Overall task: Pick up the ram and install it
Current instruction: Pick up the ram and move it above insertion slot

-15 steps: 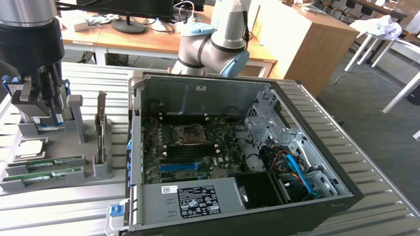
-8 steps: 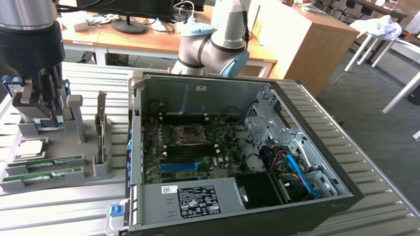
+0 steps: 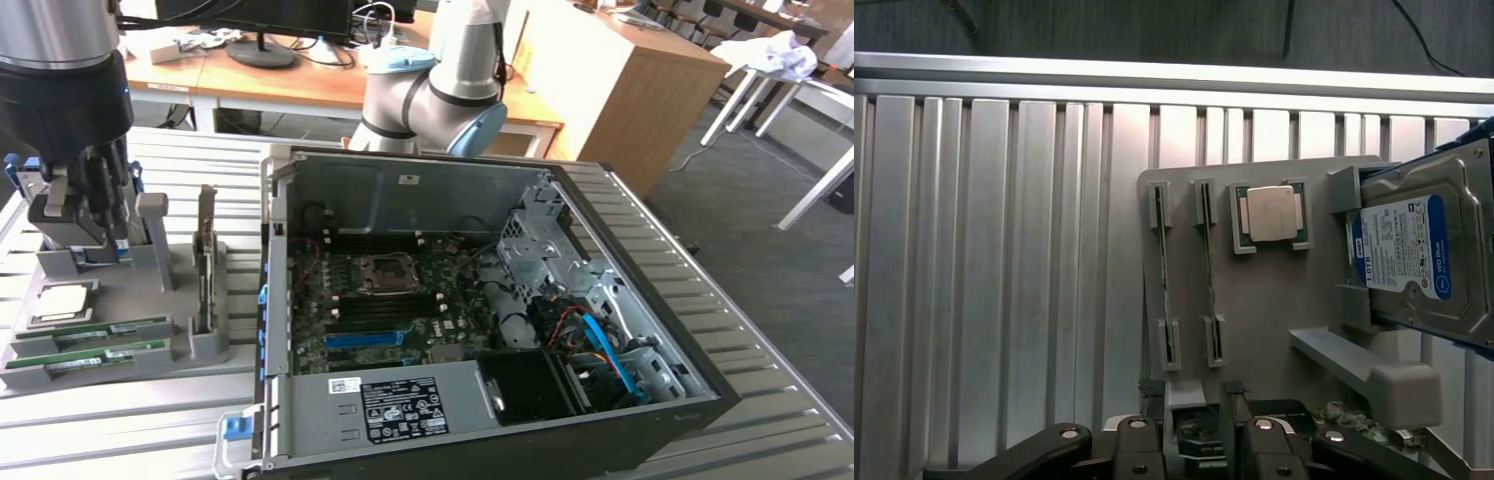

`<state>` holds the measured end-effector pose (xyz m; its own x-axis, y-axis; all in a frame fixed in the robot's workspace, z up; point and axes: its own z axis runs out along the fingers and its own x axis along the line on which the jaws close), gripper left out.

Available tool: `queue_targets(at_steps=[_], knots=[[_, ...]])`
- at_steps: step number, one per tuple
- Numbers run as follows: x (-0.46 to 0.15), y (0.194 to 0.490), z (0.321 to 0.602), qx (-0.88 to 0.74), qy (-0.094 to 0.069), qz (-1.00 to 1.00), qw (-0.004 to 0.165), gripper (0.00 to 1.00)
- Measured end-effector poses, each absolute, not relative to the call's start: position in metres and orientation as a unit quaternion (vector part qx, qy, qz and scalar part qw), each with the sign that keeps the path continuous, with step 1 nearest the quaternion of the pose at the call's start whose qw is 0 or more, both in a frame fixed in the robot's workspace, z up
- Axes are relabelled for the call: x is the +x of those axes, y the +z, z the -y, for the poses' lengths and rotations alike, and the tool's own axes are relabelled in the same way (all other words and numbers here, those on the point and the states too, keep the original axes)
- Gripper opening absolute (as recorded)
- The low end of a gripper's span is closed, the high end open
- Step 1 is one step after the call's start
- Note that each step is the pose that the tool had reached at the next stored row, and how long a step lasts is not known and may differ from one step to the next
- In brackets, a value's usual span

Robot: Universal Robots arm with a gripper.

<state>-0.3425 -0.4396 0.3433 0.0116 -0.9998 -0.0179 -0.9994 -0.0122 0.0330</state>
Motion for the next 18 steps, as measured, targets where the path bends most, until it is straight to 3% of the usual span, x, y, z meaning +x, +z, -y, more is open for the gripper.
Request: queue_targets(at_steps=[18], knots=[[-0.343,0.333,0.440,0.711,-0.017,0.703,0.007,0.36]])
